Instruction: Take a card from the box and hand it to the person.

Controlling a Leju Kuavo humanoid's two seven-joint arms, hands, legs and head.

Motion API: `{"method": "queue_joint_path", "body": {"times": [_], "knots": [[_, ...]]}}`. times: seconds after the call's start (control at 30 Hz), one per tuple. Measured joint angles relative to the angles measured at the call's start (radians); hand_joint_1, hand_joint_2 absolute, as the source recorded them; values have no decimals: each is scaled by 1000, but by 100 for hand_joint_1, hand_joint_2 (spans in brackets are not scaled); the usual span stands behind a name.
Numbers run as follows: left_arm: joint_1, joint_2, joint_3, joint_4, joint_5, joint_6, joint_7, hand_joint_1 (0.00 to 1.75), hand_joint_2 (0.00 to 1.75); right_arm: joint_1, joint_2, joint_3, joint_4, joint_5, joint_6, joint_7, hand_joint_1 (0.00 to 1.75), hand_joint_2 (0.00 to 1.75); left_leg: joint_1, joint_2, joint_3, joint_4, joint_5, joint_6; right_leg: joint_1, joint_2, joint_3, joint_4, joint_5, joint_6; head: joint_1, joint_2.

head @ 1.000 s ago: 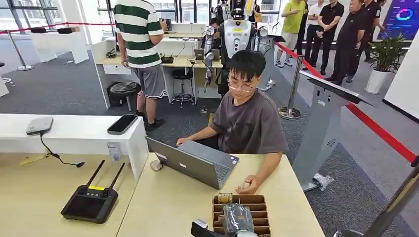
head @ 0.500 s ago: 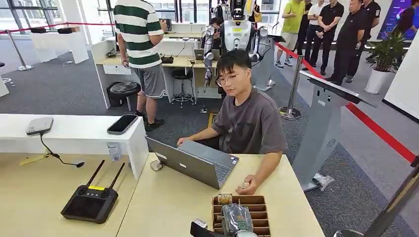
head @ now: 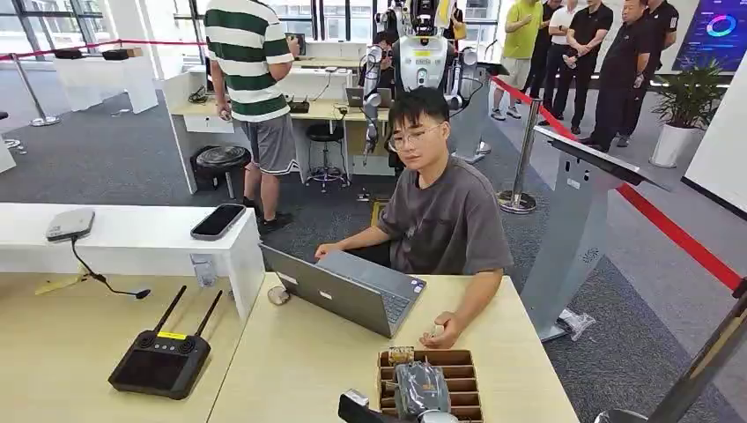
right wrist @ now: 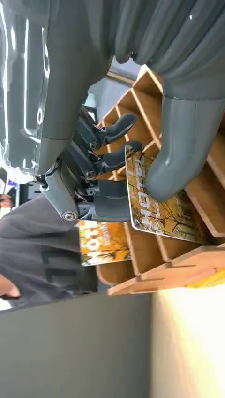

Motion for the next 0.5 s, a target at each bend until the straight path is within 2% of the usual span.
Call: {"method": "queue_joint_path", "body": {"times": [0.3, 0.43, 0.5], "knots": [[5, 1, 0, 0, 4, 3, -8, 0, 0, 0, -19, 0, -149, 52, 0, 32, 154, 175, 0, 0, 0, 0, 0, 0, 0, 0, 0, 0, 0, 0, 0, 0], [7, 2, 0, 0, 6, 3, -8, 0, 0, 2, -39, 0, -230, 65, 23, 39, 150, 175, 0, 0, 0, 0, 0, 0, 0, 0, 0, 0, 0, 0, 0, 0], [8, 2, 0, 0, 7, 3, -8, 0, 0, 3, -53, 0, -274, 70, 32, 45, 154, 175, 0, 0, 0, 0, 0, 0, 0, 0, 0, 0, 0, 0, 0, 0]]}}
